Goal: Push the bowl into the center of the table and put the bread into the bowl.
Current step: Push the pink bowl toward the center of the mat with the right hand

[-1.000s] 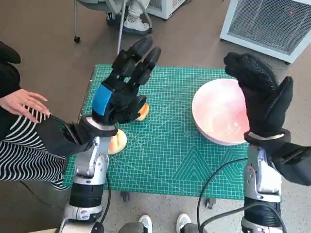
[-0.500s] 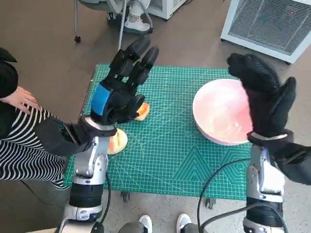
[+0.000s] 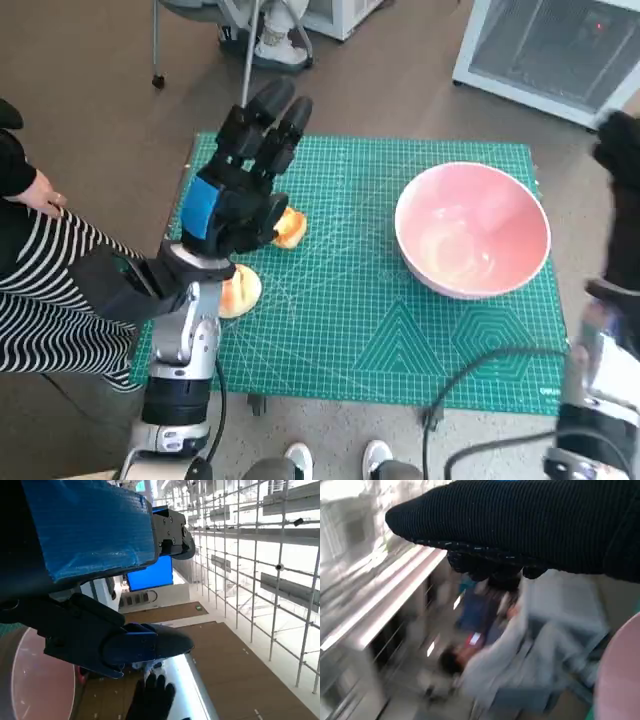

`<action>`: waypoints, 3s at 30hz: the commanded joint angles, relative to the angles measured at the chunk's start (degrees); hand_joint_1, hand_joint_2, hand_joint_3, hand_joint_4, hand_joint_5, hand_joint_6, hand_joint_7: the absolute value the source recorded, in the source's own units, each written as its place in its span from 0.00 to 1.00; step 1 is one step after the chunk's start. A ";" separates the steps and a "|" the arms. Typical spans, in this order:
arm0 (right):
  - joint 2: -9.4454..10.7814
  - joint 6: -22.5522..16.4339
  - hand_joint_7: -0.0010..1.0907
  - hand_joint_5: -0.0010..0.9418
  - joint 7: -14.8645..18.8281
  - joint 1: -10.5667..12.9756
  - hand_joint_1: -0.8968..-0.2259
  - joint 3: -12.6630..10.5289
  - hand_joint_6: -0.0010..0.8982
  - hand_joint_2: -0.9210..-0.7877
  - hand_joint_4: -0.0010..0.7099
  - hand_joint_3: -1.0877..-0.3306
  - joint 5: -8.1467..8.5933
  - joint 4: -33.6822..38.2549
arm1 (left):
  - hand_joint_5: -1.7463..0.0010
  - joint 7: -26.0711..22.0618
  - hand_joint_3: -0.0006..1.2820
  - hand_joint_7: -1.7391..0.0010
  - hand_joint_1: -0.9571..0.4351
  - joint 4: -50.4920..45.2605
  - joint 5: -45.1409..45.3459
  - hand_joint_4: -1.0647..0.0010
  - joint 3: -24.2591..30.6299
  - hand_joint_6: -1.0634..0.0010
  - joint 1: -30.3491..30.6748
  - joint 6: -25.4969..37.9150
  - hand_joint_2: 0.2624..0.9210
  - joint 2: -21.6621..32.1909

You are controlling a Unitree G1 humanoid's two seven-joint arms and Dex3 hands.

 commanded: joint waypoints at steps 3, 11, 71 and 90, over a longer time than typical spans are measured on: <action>-2.08 -1.46 0.42 0.01 -0.88 -2.82 0.33 -2.29 0.01 0.00 0.12 0.24 0.82 13.47 | 0.96 -0.09 0.37 0.72 0.19 1.93 1.04 0.89 0.43 1.00 -0.73 -2.22 1.00 0.77; -3.25 -1.10 0.43 0.00 -1.75 -6.52 0.34 -2.73 0.01 0.00 0.11 0.24 0.55 26.06 | 0.96 0.13 0.37 0.72 0.19 2.85 1.57 0.89 0.42 1.00 -1.12 -2.94 1.00 1.04; 14.86 14.63 0.26 0.00 1.14 -21.57 0.37 -4.48 0.16 0.00 0.17 0.25 3.94 42.00 | 0.98 -0.22 0.36 0.73 0.20 0.94 1.19 0.86 3.66 0.99 4.00 -3.82 1.00 4.79; 13.72 13.05 0.24 0.00 3.40 -22.38 0.35 -3.42 0.17 0.00 0.16 0.27 3.36 40.52 | 0.99 1.00 0.36 0.76 0.19 0.82 1.27 0.86 3.38 0.97 4.53 -4.03 1.00 4.34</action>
